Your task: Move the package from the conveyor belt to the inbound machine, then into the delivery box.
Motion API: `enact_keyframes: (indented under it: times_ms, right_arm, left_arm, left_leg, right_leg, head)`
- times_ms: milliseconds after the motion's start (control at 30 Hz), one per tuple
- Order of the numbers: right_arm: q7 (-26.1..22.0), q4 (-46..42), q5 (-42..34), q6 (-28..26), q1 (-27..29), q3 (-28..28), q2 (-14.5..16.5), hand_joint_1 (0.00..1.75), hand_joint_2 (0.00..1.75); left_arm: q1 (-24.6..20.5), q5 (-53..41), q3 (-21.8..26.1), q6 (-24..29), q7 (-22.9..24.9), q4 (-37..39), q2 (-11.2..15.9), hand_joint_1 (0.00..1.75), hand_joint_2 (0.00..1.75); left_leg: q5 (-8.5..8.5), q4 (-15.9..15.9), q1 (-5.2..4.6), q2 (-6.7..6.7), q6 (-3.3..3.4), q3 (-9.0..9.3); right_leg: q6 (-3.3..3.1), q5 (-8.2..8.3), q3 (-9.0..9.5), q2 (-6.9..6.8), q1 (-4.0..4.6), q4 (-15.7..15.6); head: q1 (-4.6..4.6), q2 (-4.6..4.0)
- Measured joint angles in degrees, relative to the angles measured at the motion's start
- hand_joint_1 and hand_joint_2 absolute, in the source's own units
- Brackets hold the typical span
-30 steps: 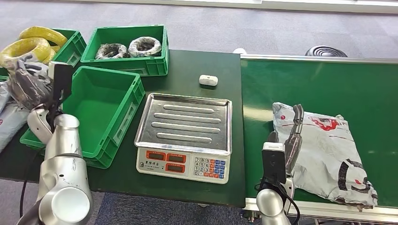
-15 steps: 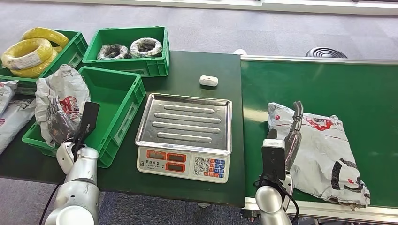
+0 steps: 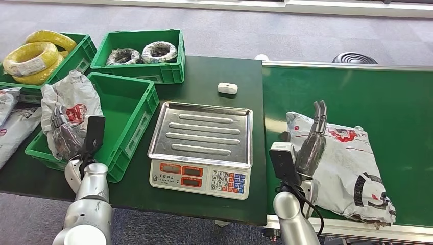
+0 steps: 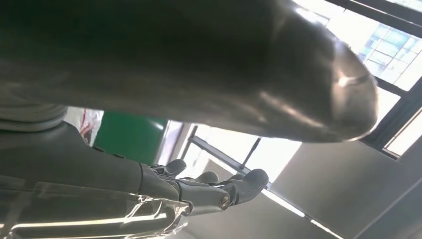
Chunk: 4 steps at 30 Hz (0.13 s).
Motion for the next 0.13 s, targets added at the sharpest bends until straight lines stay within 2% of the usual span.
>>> enact_keyframes:
  times_ms: [133]
  right_arm:
    - [0.2, 0.8, 3.2, -0.1, -0.9, -1.1, 0.7, 0.0, 0.0]
  left_arm:
    - [1.1, 7.4, -3.7, 0.0, -0.2, -1.9, -0.9, 0.0, 1.75]
  left_leg:
    - [0.01, 0.0, 0.0, 0.01, 0.0, -0.08]
  right_leg:
    - [0.0, 0.02, -0.06, 0.0, 0.0, 0.0]
  head:
    - [-0.01, 0.0]
